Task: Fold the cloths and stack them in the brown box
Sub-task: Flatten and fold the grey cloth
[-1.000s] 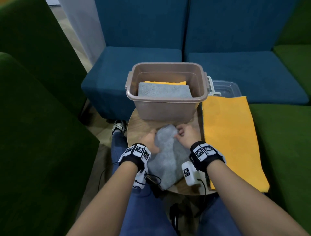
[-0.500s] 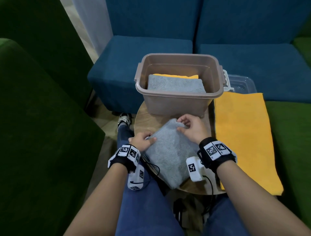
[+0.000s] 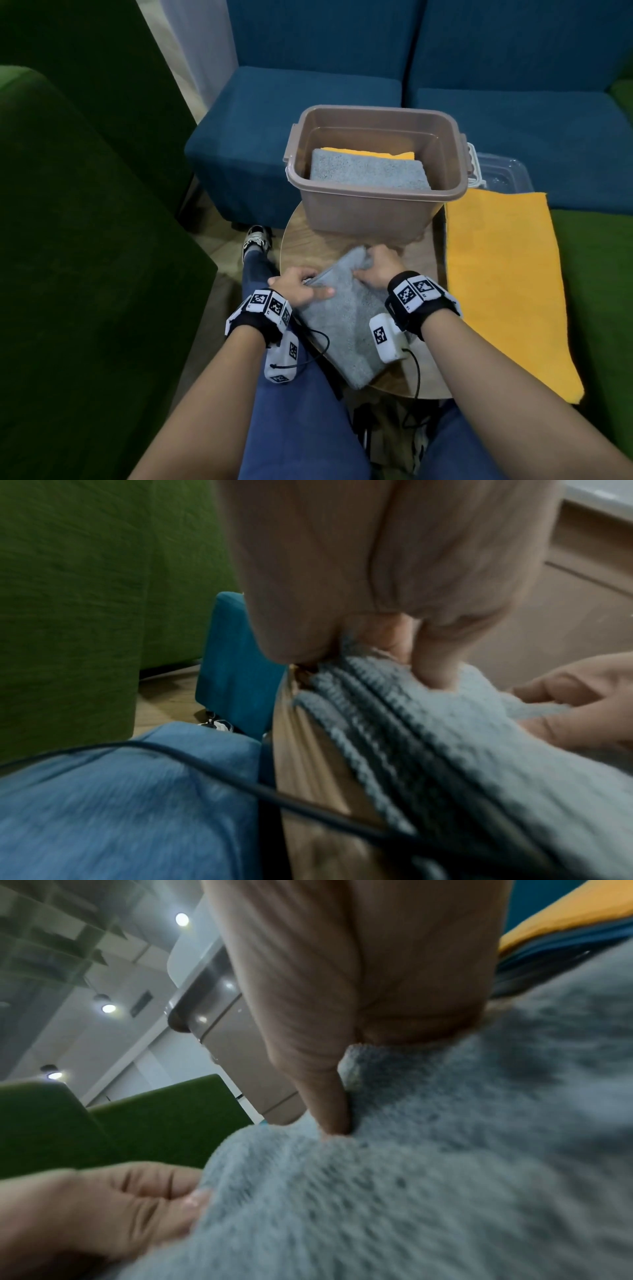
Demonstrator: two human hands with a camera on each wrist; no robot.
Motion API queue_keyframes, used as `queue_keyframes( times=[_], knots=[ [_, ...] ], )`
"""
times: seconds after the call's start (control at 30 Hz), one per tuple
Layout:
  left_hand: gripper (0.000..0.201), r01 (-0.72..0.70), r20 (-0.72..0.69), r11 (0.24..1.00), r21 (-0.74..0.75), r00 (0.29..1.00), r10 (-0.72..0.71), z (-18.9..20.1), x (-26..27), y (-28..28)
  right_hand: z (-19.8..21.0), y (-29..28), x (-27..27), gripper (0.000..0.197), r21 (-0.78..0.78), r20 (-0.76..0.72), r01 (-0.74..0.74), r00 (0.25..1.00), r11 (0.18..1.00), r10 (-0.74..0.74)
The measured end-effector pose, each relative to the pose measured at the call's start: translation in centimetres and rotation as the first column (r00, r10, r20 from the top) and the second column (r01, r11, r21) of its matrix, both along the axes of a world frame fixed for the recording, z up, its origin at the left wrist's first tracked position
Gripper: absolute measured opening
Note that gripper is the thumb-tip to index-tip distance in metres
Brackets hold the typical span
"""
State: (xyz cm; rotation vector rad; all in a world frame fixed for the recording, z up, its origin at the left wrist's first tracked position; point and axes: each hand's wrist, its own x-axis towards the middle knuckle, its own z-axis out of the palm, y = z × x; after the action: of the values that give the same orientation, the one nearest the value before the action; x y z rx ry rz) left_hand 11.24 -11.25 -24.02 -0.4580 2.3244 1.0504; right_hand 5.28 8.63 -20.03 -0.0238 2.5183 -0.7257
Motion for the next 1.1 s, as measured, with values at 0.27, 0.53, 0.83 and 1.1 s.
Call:
queue_keyframes(
  times=[0.27, 0.53, 0.83, 1.1],
  knots=[
    [0.036, -0.065, -0.131, 0.996, 0.069, 0.989, 0.074, -0.3, 0.8, 0.2, -0.4, 4.4, 3.1, 0.018, -0.228, -0.063, 0.011, 0.998, 0.974, -0.026],
    [0.019, -0.165, -0.452, 0.902, 0.399, 0.820, 0.350, 7.7, 1.1, 3.5, 4.8, 8.1, 5.3, 0.018, -0.600, -0.022, 0.188, 0.968, 0.777, -0.251],
    [0.018, 0.293, -0.665, 0.939, 0.181, 0.740, -0.103, 12.7, 3.7, 0.8, 9.2, 11.6, 8.8, 0.012, -0.495, -0.292, -0.151, 0.956, 0.856, 0.001],
    [0.034, 0.248, -0.468, 0.948, 0.197, 0.874, -0.131, 5.0, 8.0, 0.4, 2.6, 11.7, 11.1, 0.020, -0.304, 0.035, -0.274, 0.954, 0.912, 0.299]
  ],
)
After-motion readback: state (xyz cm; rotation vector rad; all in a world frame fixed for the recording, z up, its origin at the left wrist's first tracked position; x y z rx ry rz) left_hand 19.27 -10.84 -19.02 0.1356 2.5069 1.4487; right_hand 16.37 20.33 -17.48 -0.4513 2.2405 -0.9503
